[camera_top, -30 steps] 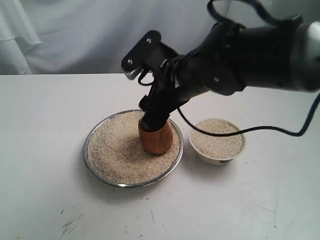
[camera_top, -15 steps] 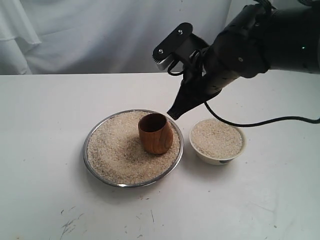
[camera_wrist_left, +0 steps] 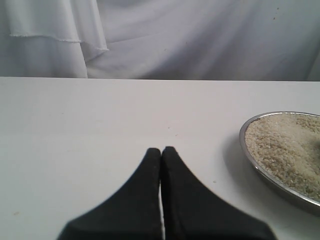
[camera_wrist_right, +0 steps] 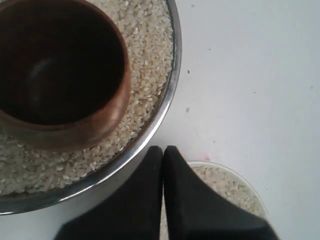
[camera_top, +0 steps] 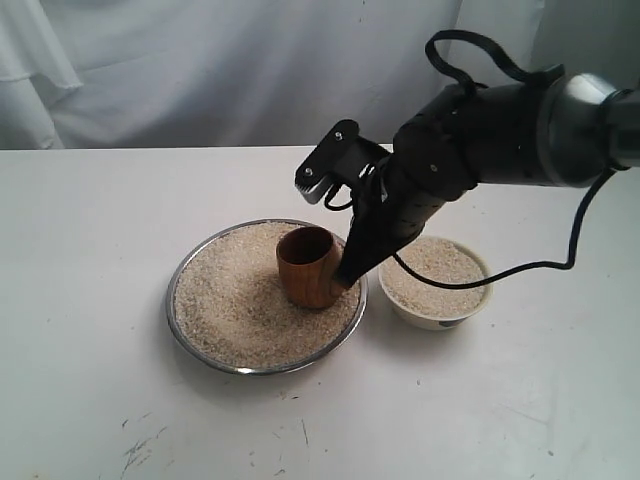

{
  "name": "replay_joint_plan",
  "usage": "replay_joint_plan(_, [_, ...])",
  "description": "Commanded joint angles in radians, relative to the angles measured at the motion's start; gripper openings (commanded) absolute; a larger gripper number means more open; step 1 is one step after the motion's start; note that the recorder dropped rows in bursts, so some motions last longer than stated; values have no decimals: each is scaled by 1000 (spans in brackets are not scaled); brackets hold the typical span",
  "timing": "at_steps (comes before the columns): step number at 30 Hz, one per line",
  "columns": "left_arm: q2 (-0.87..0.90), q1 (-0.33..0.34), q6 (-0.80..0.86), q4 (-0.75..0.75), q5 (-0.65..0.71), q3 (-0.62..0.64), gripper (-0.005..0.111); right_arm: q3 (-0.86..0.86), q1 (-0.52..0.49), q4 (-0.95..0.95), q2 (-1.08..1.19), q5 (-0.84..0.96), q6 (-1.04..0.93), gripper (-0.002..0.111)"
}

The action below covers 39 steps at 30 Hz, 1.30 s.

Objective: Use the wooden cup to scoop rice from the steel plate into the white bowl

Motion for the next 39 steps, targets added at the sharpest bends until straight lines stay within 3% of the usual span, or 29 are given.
replay_joint_plan(1, [-5, -2, -3, -1, -6, 5, 0, 2, -3, 49, 14, -35, -8, 0])
replay_joint_plan(39, [-5, -2, -3, -1, -6, 5, 0, -4, 99, 232, 36, -262, -55, 0])
